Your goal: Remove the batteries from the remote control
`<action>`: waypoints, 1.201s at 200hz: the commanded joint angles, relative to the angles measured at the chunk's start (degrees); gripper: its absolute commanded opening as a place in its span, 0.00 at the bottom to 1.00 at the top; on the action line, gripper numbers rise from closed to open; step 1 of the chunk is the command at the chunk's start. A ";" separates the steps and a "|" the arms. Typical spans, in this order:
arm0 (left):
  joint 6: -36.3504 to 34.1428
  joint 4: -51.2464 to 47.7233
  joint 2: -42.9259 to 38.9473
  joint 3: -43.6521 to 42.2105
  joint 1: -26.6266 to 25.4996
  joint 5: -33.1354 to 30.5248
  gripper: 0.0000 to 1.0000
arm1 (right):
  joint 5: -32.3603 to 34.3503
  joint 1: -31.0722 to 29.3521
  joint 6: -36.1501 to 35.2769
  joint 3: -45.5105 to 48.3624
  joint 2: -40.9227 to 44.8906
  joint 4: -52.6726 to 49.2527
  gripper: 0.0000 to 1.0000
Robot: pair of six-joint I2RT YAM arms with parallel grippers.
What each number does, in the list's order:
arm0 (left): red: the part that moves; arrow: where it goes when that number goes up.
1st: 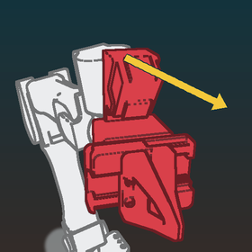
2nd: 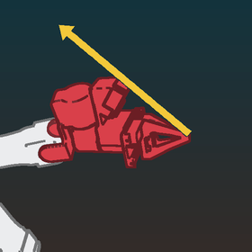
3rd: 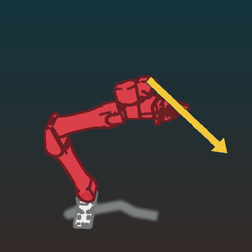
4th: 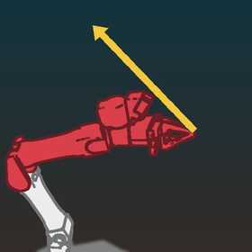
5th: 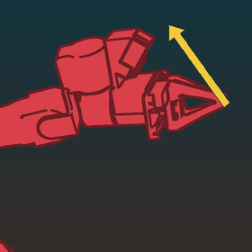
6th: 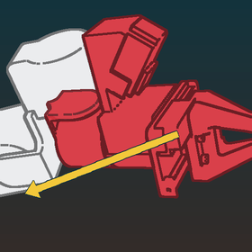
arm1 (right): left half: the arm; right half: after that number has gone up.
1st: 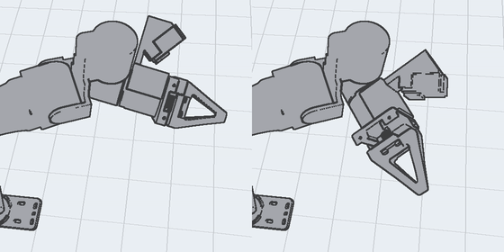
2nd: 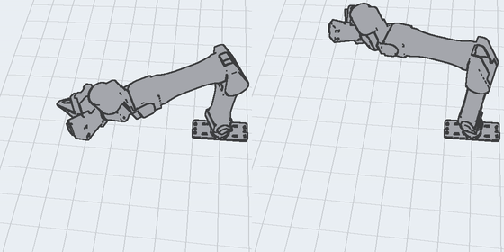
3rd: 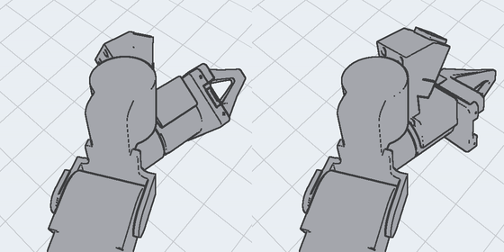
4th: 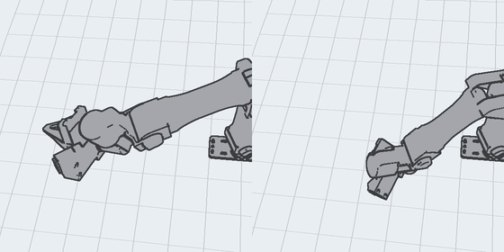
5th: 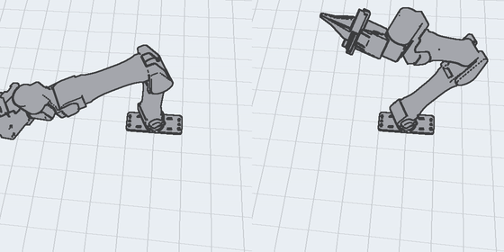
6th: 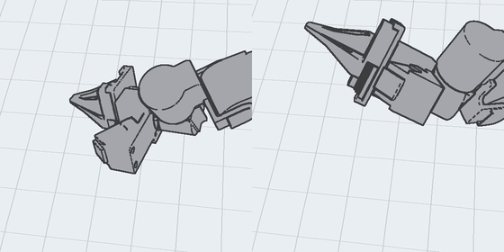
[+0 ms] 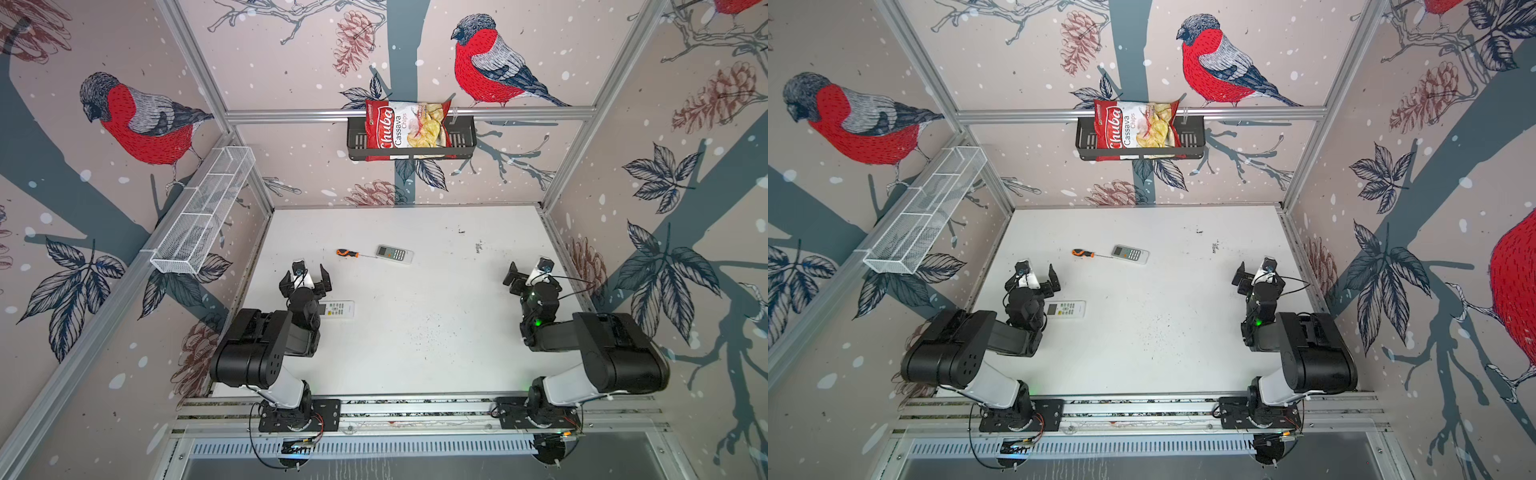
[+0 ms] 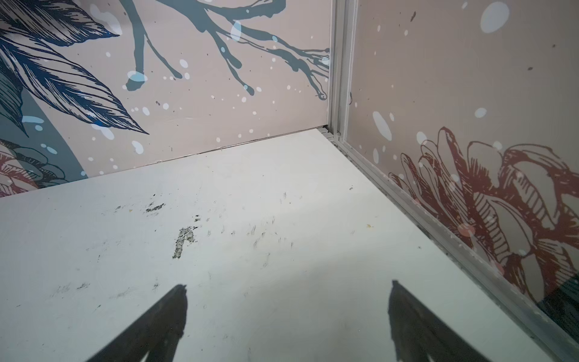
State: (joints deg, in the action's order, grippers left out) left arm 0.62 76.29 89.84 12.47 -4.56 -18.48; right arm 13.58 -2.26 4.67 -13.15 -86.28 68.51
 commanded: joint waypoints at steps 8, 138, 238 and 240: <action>-0.10 0.78 -0.11 0.19 0.07 -0.54 0.99 | 0.92 -0.02 0.49 0.05 0.20 1.08 0.99; 0.26 0.27 -0.28 0.36 0.56 0.39 0.99 | -0.27 0.45 0.65 -0.12 0.15 0.75 0.99; -0.15 0.33 -0.48 0.29 0.55 0.98 0.98 | -0.48 -0.13 -0.21 0.14 0.41 1.10 0.99; -0.28 -0.03 -0.64 0.37 0.52 1.14 0.98 | -0.49 -0.29 -0.50 0.07 0.54 1.06 0.99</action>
State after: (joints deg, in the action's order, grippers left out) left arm 0.64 76.23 89.80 12.56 -4.12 -18.13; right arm 13.30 -1.80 4.67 -13.15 -86.26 68.49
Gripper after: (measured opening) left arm 0.986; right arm 0.991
